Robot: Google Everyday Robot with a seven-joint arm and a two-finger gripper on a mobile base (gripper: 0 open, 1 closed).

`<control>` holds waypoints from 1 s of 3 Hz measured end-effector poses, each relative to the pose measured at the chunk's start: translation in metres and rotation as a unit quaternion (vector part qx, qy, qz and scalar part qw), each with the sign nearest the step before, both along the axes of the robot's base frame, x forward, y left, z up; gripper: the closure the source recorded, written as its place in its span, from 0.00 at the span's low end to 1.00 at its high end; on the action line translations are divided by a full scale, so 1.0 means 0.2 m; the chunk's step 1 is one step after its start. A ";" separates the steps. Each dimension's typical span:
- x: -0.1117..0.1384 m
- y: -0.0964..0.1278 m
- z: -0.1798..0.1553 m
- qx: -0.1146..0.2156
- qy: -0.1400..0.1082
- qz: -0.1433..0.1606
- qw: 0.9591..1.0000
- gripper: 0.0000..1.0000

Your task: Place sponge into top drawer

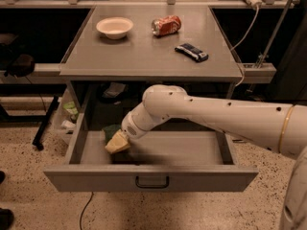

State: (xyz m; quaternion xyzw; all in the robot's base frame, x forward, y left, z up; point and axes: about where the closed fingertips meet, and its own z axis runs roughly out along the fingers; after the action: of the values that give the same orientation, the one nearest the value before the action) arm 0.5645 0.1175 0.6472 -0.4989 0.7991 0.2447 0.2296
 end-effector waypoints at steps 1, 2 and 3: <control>0.02 0.02 -0.04 0.012 0.000 -0.006 1.000 0.59; 0.03 0.01 -0.05 0.023 -0.003 -0.010 1.000 0.36; 0.03 -0.02 -0.03 0.028 -0.010 -0.009 1.000 0.12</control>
Offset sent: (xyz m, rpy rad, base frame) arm 0.0107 -0.0036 -0.0082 0.0737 -0.0195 -0.0369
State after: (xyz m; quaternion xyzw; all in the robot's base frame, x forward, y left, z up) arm 0.5712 0.1140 0.6417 -0.4872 0.7942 0.2598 0.2538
